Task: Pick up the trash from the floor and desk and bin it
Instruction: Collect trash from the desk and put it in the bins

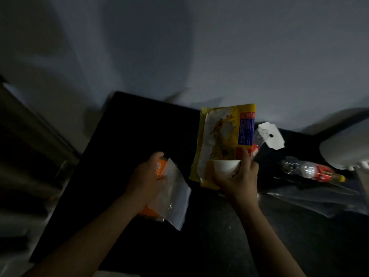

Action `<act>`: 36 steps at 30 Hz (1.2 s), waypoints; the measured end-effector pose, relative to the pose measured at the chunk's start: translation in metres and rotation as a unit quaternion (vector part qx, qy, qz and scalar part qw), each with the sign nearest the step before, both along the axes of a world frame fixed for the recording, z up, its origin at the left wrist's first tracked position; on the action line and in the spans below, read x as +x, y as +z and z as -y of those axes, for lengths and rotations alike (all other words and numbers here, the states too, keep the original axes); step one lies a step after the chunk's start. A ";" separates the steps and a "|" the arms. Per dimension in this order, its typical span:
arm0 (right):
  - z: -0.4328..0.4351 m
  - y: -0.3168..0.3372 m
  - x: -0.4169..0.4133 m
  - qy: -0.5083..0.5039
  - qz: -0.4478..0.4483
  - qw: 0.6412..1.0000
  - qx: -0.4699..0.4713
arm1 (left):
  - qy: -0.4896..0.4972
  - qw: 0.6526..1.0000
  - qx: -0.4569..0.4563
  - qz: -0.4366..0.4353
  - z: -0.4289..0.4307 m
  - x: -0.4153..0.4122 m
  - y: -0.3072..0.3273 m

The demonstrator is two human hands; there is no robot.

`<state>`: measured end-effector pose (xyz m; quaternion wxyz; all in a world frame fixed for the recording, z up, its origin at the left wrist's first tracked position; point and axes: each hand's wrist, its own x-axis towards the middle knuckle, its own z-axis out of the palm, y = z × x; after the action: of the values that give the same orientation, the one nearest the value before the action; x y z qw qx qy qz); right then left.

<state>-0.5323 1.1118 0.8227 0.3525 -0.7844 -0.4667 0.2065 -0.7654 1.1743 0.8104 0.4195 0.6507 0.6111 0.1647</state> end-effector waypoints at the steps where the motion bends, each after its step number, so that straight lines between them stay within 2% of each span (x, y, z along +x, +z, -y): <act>1: 0.007 0.007 0.006 -0.015 -0.004 1.000 0.006 | -0.004 1.000 0.009 0.001 -0.001 0.008 0.007; 9: 0.087 0.061 0.071 -0.126 -0.022 0.989 0.072 | -0.089 0.991 0.095 0.011 0.021 0.098 0.061; 19: 0.273 0.104 0.174 -0.283 0.011 0.945 0.163 | -0.233 0.957 0.166 0.045 0.164 0.246 0.127; 22: 0.333 0.113 0.201 -0.319 0.046 0.933 0.157 | -0.273 0.943 0.185 0.051 0.213 0.284 0.132; 27: 0.422 0.127 0.239 -0.361 0.035 0.915 0.174 | -0.347 0.917 0.180 0.080 0.282 0.346 0.141; 36: 0.538 0.138 0.296 -0.506 0.058 0.839 0.192 | -0.492 0.844 0.174 0.124 0.371 0.476 0.153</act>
<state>-0.2360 0.5734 0.9609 0.5238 -0.8384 -0.0548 -0.1406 -0.2897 0.8028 0.9631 0.3974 0.9024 0.1154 0.1199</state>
